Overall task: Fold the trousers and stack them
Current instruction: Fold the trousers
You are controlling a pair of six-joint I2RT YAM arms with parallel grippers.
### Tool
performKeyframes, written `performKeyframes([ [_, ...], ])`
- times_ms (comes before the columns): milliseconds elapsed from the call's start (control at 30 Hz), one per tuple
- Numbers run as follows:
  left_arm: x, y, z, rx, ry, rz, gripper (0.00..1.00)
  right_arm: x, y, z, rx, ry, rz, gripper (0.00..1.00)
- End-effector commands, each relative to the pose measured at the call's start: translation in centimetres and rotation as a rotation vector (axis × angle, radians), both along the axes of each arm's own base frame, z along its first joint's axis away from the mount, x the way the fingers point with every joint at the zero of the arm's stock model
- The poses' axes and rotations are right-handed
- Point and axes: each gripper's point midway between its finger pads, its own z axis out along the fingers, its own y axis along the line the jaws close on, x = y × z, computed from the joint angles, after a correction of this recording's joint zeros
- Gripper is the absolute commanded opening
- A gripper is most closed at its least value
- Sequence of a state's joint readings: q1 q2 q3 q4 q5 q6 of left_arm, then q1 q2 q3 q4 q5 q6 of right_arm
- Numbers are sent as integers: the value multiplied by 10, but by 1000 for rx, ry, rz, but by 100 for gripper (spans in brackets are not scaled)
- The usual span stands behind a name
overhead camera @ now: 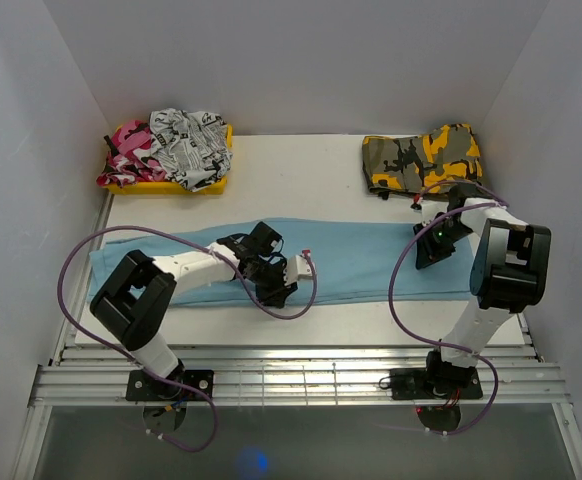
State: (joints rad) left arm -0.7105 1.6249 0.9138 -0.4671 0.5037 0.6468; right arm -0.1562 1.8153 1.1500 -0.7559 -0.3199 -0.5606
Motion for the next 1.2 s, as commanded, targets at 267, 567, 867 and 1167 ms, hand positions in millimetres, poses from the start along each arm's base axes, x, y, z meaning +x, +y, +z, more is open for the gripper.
performKeyframes([
  [267,-2,11,102,-238,-12,149,69,-76,-93,-22,-227,96,-27,23],
  [567,71,106,89,-216,1,499,73,-14,12,115,199,-274,174,80],
  [867,33,101,74,-281,-139,117,72,110,191,215,667,-502,300,98],
  [1167,29,110,44,-166,-261,22,72,149,352,163,800,-302,379,96],
])
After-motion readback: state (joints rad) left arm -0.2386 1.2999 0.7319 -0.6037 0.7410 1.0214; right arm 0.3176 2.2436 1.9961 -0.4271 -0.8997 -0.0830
